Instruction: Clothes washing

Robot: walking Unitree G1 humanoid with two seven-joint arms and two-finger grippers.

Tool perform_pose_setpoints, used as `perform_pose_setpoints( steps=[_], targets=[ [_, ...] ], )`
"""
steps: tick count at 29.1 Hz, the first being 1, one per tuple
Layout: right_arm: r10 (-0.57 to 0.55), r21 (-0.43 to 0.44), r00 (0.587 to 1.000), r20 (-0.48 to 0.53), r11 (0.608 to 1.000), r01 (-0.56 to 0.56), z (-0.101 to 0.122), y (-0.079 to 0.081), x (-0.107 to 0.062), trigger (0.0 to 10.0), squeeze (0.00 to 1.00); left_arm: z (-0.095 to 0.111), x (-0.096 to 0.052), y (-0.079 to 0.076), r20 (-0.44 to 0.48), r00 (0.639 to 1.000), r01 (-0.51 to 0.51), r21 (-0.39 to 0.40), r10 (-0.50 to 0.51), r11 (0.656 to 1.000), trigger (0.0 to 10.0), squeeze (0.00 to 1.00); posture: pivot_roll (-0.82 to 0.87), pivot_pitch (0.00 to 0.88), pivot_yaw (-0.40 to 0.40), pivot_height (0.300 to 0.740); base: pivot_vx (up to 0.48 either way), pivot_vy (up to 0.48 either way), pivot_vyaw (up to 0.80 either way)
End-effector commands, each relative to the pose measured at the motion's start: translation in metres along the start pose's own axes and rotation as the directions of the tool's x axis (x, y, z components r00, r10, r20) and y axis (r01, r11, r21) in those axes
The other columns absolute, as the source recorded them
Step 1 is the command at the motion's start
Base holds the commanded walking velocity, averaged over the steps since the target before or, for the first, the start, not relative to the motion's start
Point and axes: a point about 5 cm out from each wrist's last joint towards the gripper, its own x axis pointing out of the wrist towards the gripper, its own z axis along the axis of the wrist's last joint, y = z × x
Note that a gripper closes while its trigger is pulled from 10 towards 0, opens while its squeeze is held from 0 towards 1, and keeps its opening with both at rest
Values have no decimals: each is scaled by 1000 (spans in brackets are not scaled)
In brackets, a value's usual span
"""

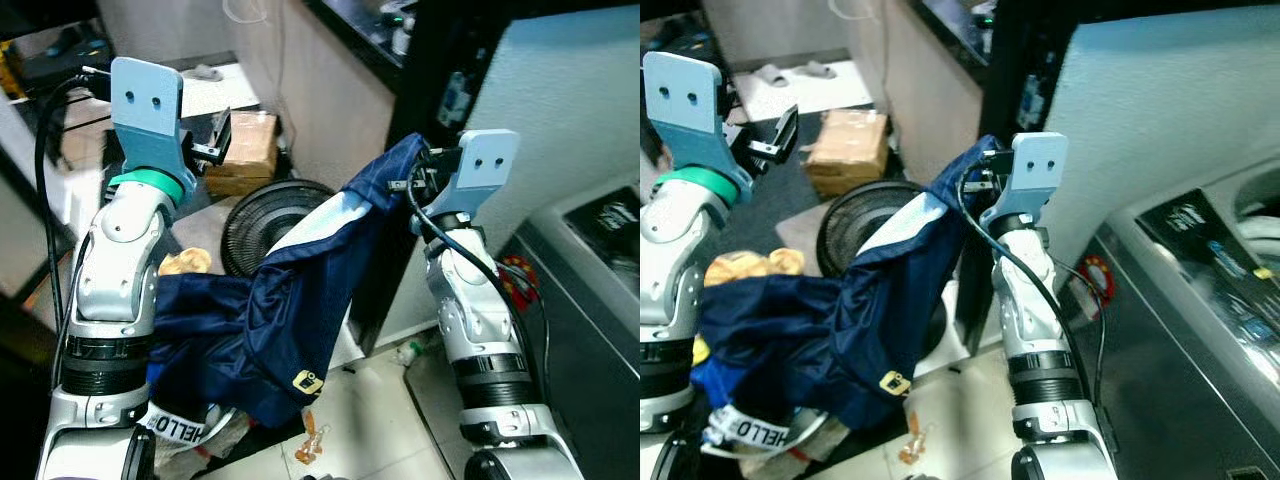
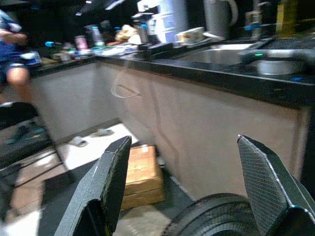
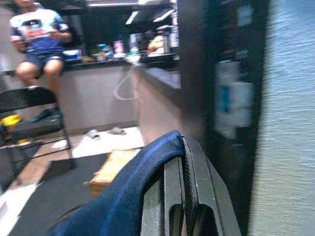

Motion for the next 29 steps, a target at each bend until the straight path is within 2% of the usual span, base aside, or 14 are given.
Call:
perform_pose_setpoints(
  steps=[1,4,11,29],
  targets=[
    [-28,22,999,18,999,28,4,-3,2,10000,0,0,1,0,3,1000,11,4,-11,1000,10000,0,69,0,76,740,0,0,-800],
    [-36,23,999,22,999,36,4,-3,2,10000,0,0,2,0,4,1000,13,4,-13,1000,10000,0,69,0,76,740,0,0,-800],
    [-40,31,999,24,999,40,4,-4,3,10000,0,0,2,-1,3,1000,15,6,-15,1000,10000,0,70,0,76,740,0,0,-307],
    [-54,38,998,16,998,53,3,-5,6,10000,0,-1,2,-1,5,1000,22,8,-22,1000,10000,0,72,0,75,740,0,0,-800]
  ],
)
